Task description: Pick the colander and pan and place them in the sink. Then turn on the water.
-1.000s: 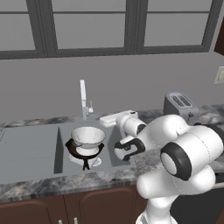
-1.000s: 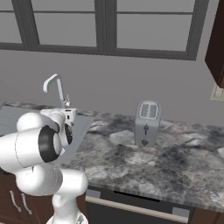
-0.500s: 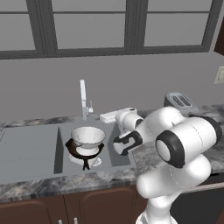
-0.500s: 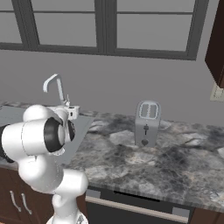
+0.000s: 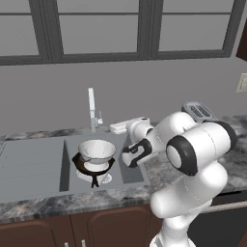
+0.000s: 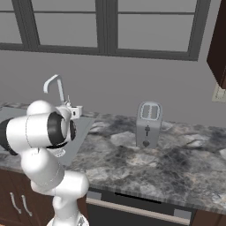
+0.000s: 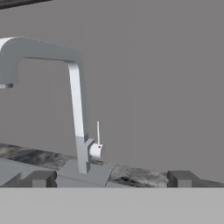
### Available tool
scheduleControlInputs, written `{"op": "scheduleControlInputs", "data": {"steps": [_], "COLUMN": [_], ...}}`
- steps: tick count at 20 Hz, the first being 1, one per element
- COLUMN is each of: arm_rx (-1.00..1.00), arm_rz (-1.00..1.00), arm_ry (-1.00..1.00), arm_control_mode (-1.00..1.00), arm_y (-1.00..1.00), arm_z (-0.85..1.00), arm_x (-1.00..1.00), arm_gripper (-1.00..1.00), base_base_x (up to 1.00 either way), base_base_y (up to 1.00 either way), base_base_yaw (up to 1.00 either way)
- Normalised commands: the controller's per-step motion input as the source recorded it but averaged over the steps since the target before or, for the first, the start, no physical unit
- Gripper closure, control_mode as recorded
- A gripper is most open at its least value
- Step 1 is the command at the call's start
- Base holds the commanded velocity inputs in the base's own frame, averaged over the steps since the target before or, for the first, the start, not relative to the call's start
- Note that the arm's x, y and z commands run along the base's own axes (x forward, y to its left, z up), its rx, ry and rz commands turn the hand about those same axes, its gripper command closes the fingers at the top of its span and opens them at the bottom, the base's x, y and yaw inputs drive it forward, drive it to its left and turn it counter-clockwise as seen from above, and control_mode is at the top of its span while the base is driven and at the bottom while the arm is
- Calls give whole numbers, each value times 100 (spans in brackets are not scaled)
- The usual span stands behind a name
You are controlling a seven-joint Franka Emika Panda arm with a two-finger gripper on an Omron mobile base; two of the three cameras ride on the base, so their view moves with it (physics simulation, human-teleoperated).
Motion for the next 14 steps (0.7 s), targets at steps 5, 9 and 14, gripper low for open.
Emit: {"op": "scheduleControlInputs", "data": {"steps": [5, 9, 14], "arm_rx": [-1, 0, 0], "arm_rz": [-3, -2, -1], "arm_ry": [0, 0, 0], "arm_control_mode": [-100, -100, -100], "arm_y": [9, 20, 14], "arm_z": [-3, 0, -4], "arm_x": [8, 6, 14], "arm_gripper": [-100, -100, -100], "base_base_x": [0, 0, 0], "base_base_y": [0, 0, 0], "base_base_yaw": [0, 0, 0]}}
